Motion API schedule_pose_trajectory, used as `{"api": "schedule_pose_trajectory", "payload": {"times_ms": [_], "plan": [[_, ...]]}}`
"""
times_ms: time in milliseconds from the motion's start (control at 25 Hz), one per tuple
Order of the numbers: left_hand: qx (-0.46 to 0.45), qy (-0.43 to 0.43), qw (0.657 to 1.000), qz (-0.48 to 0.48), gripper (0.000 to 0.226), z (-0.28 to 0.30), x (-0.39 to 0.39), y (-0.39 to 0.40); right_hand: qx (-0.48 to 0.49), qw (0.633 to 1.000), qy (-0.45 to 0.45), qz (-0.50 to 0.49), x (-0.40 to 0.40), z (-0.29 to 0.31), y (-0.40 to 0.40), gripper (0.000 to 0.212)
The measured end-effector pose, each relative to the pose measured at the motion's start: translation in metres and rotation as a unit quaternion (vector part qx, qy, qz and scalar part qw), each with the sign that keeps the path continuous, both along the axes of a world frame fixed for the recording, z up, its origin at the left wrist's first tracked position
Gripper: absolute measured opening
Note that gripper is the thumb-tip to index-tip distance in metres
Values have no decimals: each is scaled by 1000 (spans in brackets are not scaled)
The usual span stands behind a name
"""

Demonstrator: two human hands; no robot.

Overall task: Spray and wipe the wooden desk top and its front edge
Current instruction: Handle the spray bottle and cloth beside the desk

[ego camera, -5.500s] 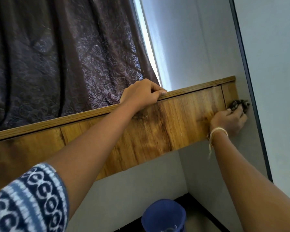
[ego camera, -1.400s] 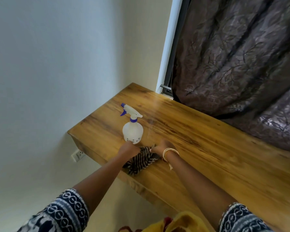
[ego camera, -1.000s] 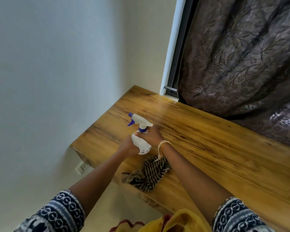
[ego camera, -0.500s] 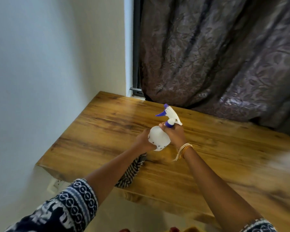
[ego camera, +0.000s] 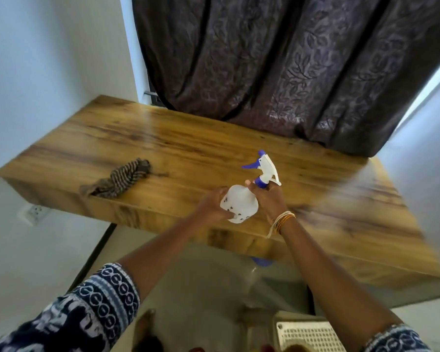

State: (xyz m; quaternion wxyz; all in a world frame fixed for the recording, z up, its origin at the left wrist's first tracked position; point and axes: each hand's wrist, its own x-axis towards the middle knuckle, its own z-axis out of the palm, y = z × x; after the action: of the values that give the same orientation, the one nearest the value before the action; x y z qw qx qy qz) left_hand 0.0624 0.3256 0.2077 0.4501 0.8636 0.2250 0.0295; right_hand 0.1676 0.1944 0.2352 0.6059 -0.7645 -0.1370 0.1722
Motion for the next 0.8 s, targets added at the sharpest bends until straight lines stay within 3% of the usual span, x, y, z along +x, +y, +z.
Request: {"api": "schedule_pose_trajectory", "payload": {"times_ms": [240, 480, 800], "plan": [[-14, 7, 1000, -9, 85, -16, -33, -89, 0, 1000, 7, -1, -35, -15, -90, 22], [6, 41, 998, -55, 86, -37, -57, -149, 3, 998, 21, -63, -75, -39, -154, 17], [-38, 78, 988, -127, 80, -94, -83, -236, -33, 988, 47, -146, -112, -98, -243, 28]]}}
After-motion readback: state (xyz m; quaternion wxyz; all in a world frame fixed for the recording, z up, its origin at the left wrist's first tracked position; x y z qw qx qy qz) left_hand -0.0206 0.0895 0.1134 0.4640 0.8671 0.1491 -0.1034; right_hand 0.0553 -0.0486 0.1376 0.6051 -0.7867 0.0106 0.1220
